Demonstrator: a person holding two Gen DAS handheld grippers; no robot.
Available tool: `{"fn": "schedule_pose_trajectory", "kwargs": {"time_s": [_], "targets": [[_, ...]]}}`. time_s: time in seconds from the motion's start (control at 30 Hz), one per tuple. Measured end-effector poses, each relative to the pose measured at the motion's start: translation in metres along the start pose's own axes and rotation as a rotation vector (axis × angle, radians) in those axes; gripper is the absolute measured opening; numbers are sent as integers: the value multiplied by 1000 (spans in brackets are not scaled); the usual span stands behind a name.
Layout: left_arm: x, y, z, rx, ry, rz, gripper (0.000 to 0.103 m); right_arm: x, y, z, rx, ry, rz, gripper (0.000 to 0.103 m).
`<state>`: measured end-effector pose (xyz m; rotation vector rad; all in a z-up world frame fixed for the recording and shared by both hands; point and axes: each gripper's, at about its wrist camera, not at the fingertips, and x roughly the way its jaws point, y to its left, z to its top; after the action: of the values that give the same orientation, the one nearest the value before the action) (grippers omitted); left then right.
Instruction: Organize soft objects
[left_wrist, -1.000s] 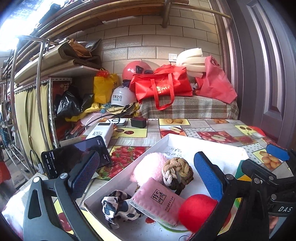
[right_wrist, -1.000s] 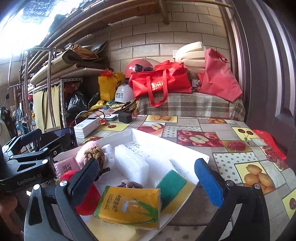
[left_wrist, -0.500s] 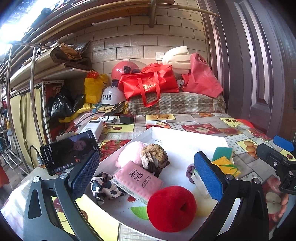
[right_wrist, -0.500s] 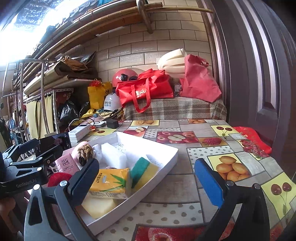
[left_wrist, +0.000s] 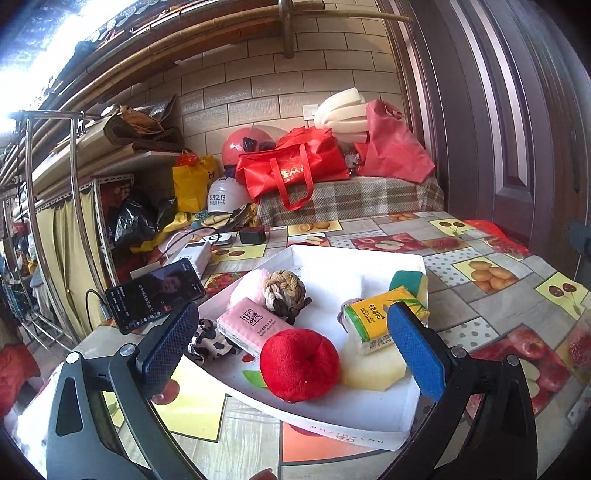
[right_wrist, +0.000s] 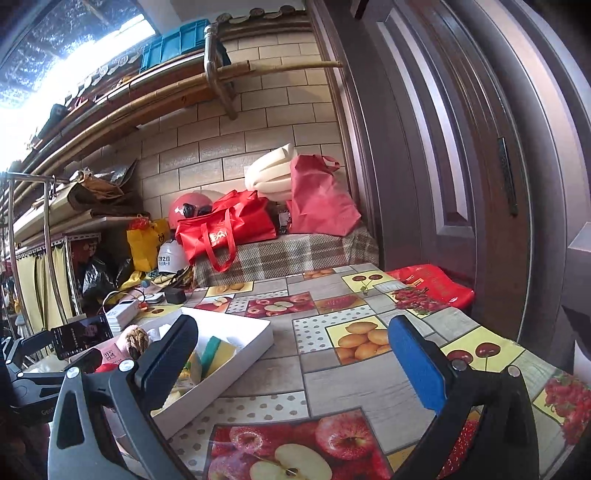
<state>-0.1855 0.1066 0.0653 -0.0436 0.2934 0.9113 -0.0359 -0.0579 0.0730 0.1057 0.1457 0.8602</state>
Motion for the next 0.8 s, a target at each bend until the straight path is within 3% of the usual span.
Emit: {"fn": "schedule_pose_trajectory", "kwargs": {"time_s": [0.07,0.27,0.53,0.8], "targets": [[-4,-4,0,-2,8,-5,103,-2,-4,0,16,23,31,103],[6,-20,-4,47,108,-6,103,2,-8,-5,-9,101,-20,103],[12,-22,-7,37,153,-22,103,0,-2,-7,-46,96,-46,103],[20,-22,-8,30,186,-49,103,2,-14,-6,13,109,-54,103]]}}
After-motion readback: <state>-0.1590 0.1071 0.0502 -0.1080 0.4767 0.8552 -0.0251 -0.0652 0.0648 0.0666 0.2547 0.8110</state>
